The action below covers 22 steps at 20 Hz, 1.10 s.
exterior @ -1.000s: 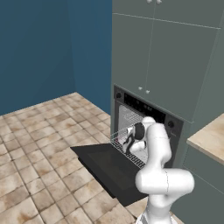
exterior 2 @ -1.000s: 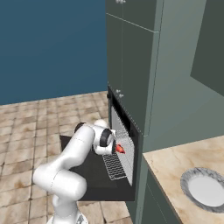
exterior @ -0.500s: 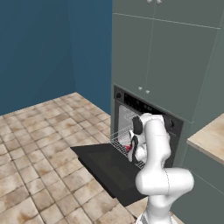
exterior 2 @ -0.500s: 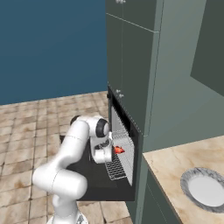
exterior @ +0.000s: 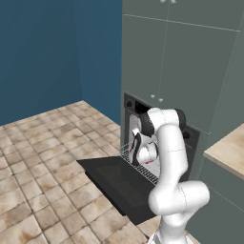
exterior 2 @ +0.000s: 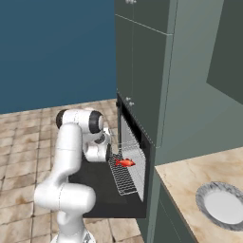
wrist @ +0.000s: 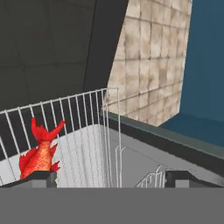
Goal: Place the fish on the bottom rack of the oven, and slide the tray back inside. Close the oven door.
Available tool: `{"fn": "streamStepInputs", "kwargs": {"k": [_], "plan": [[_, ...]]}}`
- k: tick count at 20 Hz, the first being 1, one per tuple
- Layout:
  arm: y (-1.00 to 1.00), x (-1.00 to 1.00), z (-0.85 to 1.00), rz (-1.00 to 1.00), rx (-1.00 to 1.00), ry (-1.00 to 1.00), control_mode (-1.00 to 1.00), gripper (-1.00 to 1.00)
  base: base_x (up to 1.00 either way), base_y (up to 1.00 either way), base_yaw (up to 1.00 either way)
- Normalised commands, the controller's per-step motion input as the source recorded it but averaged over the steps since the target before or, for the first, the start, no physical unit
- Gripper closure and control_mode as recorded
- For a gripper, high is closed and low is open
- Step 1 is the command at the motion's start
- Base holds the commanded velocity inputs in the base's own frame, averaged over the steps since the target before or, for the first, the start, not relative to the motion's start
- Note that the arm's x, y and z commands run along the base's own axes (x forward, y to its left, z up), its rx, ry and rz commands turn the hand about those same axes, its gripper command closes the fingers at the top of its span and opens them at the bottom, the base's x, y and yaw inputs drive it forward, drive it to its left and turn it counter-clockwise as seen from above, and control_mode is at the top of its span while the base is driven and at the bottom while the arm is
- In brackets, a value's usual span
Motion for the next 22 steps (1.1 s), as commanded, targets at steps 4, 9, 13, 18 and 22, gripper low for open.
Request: {"fn": "streamStepInputs", "kwargs": {"k": [4, 9, 13, 18, 22], "plan": [[1.00, -0.66, 0.32, 0.07, -0.26, 0.04, -1.00, -1.00, 0.00, 0.00, 0.00], [0.87, -0.65, 0.01, 0.09, -0.23, 0.03, -1.00, -1.00, 0.00, 0.00, 0.00], [0.47, -0.78, -0.11, 0.07, -0.13, 0.00, -1.00, -1.00, 0.00, 0.00, 0.00], [0.13, -0.33, -0.06, 0.01, -0.02, 0.01, -1.00, -1.00, 0.00, 0.00, 0.00], [0.00, 0.00, -0.41, 0.01, 0.00, 0.04, -1.00, -1.00, 0.00, 0.00, 0.00]]}}
